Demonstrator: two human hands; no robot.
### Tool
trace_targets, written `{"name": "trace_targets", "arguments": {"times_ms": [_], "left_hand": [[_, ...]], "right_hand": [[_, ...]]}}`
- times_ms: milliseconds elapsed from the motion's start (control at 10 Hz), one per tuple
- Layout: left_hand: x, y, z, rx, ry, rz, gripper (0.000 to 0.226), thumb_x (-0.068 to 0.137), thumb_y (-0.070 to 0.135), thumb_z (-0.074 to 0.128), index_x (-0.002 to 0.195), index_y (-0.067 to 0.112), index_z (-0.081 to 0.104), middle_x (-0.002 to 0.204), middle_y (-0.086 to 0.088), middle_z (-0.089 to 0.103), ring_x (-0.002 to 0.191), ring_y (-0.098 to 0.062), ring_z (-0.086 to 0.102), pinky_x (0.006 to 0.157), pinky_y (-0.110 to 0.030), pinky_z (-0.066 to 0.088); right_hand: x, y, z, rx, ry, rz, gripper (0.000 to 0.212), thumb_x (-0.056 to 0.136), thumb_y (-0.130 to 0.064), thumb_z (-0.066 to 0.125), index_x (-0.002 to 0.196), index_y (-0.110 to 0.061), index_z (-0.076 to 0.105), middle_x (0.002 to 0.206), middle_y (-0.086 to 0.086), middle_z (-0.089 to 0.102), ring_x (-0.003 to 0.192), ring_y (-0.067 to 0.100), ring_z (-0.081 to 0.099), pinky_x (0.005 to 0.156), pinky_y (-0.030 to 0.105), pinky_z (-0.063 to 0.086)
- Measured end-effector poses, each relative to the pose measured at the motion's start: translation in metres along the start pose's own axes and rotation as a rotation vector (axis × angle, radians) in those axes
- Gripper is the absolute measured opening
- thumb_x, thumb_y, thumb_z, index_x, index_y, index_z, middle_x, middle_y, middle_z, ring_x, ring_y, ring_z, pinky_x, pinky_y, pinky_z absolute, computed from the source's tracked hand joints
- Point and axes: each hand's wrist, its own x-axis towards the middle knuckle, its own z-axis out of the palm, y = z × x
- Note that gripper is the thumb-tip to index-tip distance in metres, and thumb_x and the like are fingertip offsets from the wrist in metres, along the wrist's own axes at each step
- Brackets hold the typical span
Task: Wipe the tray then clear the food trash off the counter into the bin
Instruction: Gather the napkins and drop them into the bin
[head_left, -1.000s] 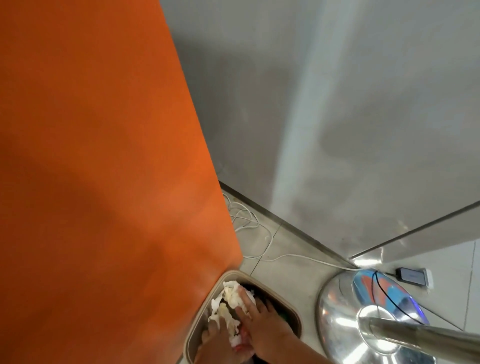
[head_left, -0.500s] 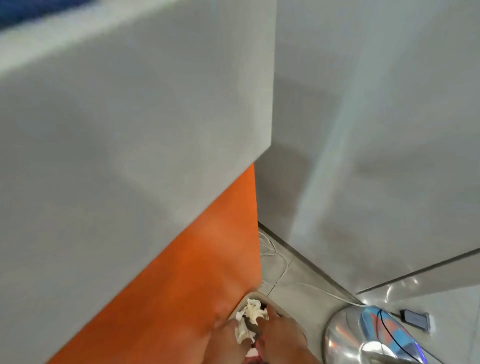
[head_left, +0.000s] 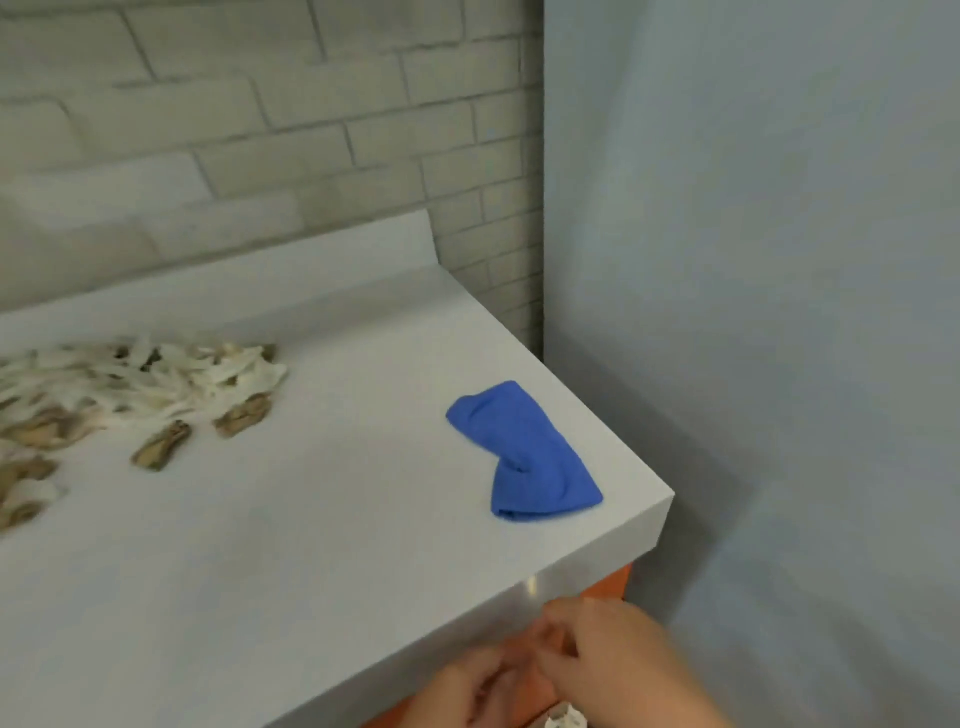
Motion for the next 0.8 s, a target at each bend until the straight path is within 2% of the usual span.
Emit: {"name": "trace_targets", "arguments": {"times_ms": [100,200,300,400,500,600,700,800], "left_hand": [[-0.062,0.059,-0.142,0.071,0.242,-0.064,0.051,0.094,0.032,0.049,0.072,0.079,0.044,0.086,0.047,0.057,0.089,0.026,0.050,0.078,0.003,0.036],[-0.088,0.052,-0.187,0.042,0.411,-0.012,0.031,0.096,0.029,0.046,0.088,0.057,0.054,0.101,0.030,0.059,0.095,0.015,0.054,0.080,0.001,0.037],[-0.104,0.042,-0.241,0.067,0.609,-0.041,0.021,0.095,0.033,0.047,0.110,0.041,0.059,0.109,0.024,0.059,0.098,0.007,0.055,0.087,-0.012,0.044],[-0.114,0.017,-0.291,0.110,0.699,-0.133,0.025,0.093,0.037,0.050,0.116,0.034,0.060,0.112,0.017,0.061,0.100,-0.001,0.056,0.087,-0.017,0.044],[-0.117,-0.010,-0.346,0.128,0.740,-0.221,0.029,0.092,0.038,0.052,0.118,0.029,0.060,0.113,0.010,0.062,0.101,-0.007,0.057,0.084,-0.019,0.042],[-0.112,-0.041,-0.393,0.199,0.740,-0.296,0.034,0.092,0.039,0.051,0.123,0.025,0.058,0.118,0.005,0.060,0.107,-0.011,0.057,0.084,-0.022,0.044],[-0.098,-0.071,-0.435,0.417,0.740,-0.341,0.041,0.093,0.043,0.049,0.129,0.023,0.053,0.127,0.000,0.055,0.115,-0.017,0.053,0.087,-0.028,0.046],[-0.073,-0.101,-0.459,0.561,0.662,-0.309,0.053,0.092,0.049,0.047,0.136,0.022,0.043,0.136,-0.003,0.046,0.125,-0.021,0.042,0.094,-0.033,0.043]], "right_hand": [[-0.016,-0.075,-0.041,-0.101,0.071,-0.208,0.011,0.089,-0.043,0.049,0.084,-0.041,0.058,0.069,-0.017,0.055,0.069,-0.001,0.051,0.063,0.013,0.039],[-0.008,-0.138,-0.055,-0.116,0.068,-0.266,0.014,0.091,-0.045,0.050,0.099,-0.042,0.061,0.084,-0.013,0.064,0.075,0.002,0.057,0.069,0.020,0.045],[0.019,-0.198,-0.052,-0.168,0.099,-0.331,0.022,0.091,-0.044,0.051,0.110,-0.038,0.060,0.091,-0.014,0.062,0.081,0.005,0.057,0.068,0.018,0.043],[0.056,-0.250,-0.035,-0.236,0.086,-0.393,0.031,0.090,-0.043,0.053,0.119,-0.035,0.058,0.098,-0.012,0.062,0.091,0.009,0.059,0.076,0.021,0.044],[0.097,-0.296,-0.015,-0.294,0.069,-0.430,0.043,0.087,-0.044,0.058,0.128,-0.032,0.052,0.119,-0.006,0.060,0.106,0.013,0.057,0.079,0.023,0.041],[0.146,-0.329,0.005,-0.346,0.044,-0.443,0.068,0.081,-0.050,0.065,0.141,-0.031,0.037,0.140,-0.002,0.042,0.120,0.017,0.050,0.092,0.029,0.044],[0.199,-0.345,0.018,-0.452,0.053,-0.408,0.089,0.075,-0.054,0.069,0.147,-0.031,0.022,0.152,0.004,0.022,0.135,0.023,0.031,0.105,0.037,0.037],[0.242,-0.340,0.026,-0.559,0.012,-0.294,0.100,0.070,-0.059,0.070,0.149,-0.035,0.013,0.156,0.004,0.008,0.141,0.027,0.020,0.109,0.042,0.032]]}}
